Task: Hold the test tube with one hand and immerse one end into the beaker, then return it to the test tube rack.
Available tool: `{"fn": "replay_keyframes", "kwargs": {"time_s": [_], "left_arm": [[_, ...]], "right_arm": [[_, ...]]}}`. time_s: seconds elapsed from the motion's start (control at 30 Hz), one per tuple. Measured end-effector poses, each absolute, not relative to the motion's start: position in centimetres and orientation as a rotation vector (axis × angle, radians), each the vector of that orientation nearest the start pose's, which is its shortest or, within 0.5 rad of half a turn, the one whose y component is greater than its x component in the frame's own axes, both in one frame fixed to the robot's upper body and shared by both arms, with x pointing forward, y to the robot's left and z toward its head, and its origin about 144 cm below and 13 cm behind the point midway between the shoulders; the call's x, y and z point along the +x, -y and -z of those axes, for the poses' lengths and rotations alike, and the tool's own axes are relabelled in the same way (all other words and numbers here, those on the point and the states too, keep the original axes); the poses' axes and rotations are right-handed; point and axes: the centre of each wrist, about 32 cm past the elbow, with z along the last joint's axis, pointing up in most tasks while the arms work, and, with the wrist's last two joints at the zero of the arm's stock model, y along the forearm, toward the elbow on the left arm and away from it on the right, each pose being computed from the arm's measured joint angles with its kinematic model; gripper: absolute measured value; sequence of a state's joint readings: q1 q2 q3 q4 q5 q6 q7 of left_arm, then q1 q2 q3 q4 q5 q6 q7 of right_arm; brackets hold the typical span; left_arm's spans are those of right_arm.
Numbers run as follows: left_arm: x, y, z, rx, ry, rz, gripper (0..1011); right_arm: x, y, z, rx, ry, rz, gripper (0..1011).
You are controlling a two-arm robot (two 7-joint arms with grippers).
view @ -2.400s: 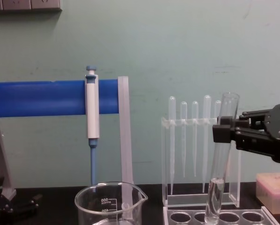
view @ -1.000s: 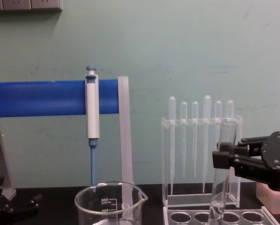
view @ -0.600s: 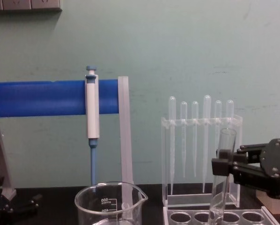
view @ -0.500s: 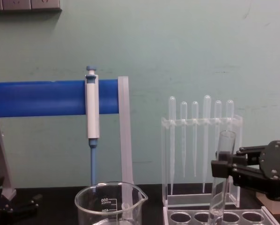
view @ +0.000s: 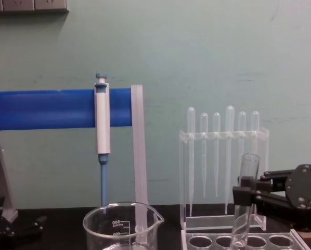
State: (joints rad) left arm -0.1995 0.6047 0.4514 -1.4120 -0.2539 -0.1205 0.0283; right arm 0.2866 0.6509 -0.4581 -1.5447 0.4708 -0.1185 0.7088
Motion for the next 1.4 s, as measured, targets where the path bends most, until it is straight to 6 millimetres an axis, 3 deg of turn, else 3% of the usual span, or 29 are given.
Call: {"fn": "replay_keyframes", "kwargs": {"time_s": [0.83, 1.4], "left_arm": [[48.9, -31.0, -114.0, 0.304, 0.285, -1.248, 1000], [48.9, -31.0, -114.0, 0.304, 0.285, -1.248, 1000]], "right_arm": [[50.7, 29.2, -119.2, -0.136, 0.194, 0.508, 224], [50.7, 29.2, -119.2, -0.136, 0.193, 0.509, 224]]}}
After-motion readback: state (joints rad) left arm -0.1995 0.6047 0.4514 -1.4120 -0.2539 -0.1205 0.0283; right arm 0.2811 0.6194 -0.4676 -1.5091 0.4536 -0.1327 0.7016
